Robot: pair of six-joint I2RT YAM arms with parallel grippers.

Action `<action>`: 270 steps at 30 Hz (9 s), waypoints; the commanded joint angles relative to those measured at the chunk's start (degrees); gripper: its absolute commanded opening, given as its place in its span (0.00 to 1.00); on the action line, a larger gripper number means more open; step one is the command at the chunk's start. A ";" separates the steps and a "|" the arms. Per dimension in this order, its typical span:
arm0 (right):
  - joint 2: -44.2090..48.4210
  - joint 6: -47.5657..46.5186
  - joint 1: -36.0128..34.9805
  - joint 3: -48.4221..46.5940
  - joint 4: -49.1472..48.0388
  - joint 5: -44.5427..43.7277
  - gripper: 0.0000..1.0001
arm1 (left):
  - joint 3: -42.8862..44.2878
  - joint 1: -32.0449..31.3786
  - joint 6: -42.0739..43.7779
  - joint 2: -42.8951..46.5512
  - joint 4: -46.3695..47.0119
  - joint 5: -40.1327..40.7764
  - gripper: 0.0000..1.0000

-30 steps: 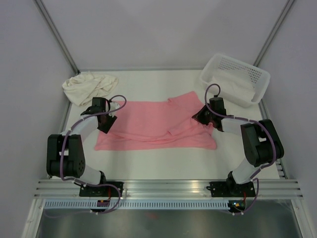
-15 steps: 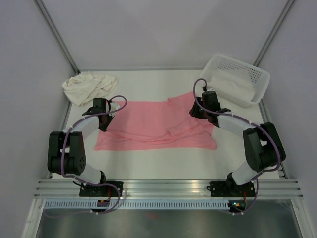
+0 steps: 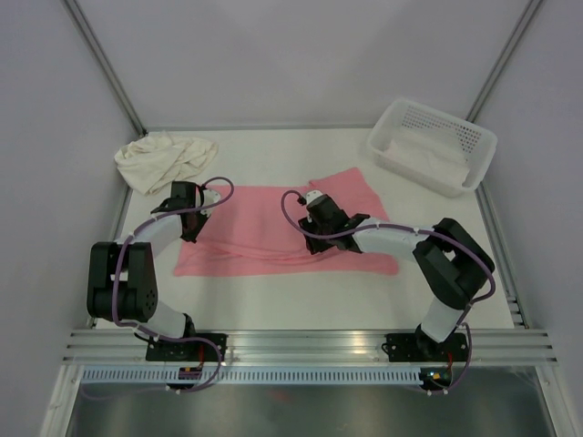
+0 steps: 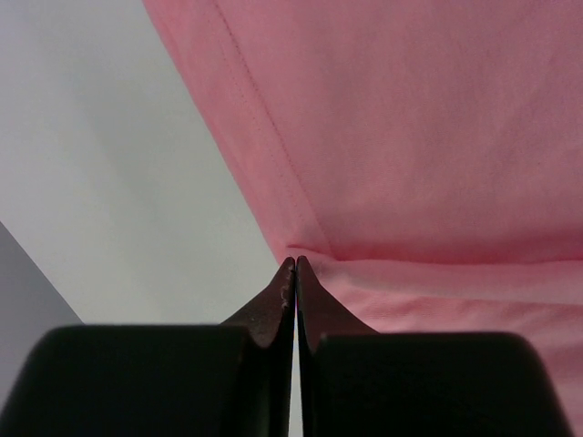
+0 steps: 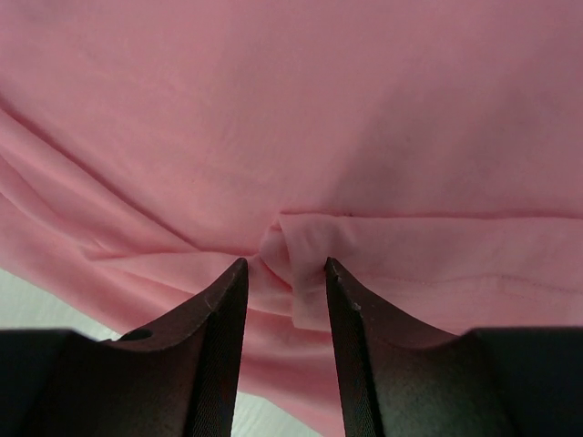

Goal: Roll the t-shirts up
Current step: Fold the tshirt

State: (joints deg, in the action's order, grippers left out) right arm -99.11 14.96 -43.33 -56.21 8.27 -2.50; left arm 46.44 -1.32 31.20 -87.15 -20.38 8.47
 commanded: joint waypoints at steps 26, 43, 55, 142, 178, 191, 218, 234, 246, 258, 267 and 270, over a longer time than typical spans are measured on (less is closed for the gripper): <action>-4.60 -0.90 -1.58 -7.60 2.98 -21.22 0.00 | -0.73 0.18 -1.93 -0.47 1.84 5.94 0.02; -10.49 -0.63 1.93 -13.75 3.51 -20.09 0.00 | -1.26 0.18 -1.85 -0.03 1.84 7.09 0.02; -7.16 -2.39 2.28 -15.95 6.13 -16.32 0.53 | -1.70 0.18 -0.79 1.55 1.66 12.44 0.02; 10.08 7.44 28.65 6.72 -0.61 11.46 0.00 | 24.65 -30.40 -17.57 -4.94 -9.60 -16.11 0.40; 5.25 10.09 28.65 9.80 -6.95 14.72 0.00 | 47.78 -34.62 -25.22 -35.72 -6.51 -24.38 0.14; 2.25 11.32 25.14 5.32 -9.59 13.67 0.00 | 40.32 -34.54 -30.58 -31.50 -4.14 -20.25 0.02; 6.82 10.71 24.00 7.43 -2.48 -0.83 0.01 | 36.80 -34.54 -34.02 -29.48 -1.85 -13.13 0.27; 35.82 18.79 25.23 21.22 16.24 -9.63 0.46 | 26.38 -34.54 -14.43 -8.85 -13.63 0.57 0.81; 37.85 21.87 25.49 27.72 11.42 -3.56 0.15 | -1.25 -25.86 -7.56 6.73 -20.84 13.51 0.70; 39.08 26.53 25.40 32.04 12.02 -5.31 0.15 | -7.41 -9.58 -3.43 8.40 -17.32 11.39 0.68; 46.64 25.90 25.49 26.50 19.85 -8.85 0.39 | -8.73 -7.82 6.76 15.96 -15.31 6.13 0.75; 46.46 27.57 25.40 28.78 18.37 -6.12 0.42 | -8.99 -7.91 8.35 15.09 -14.60 2.17 0.78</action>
State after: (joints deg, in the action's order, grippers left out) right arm -52.71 40.42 -18.09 -27.88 25.32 -9.65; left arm 38.28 -9.34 34.30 -71.96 -37.32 15.92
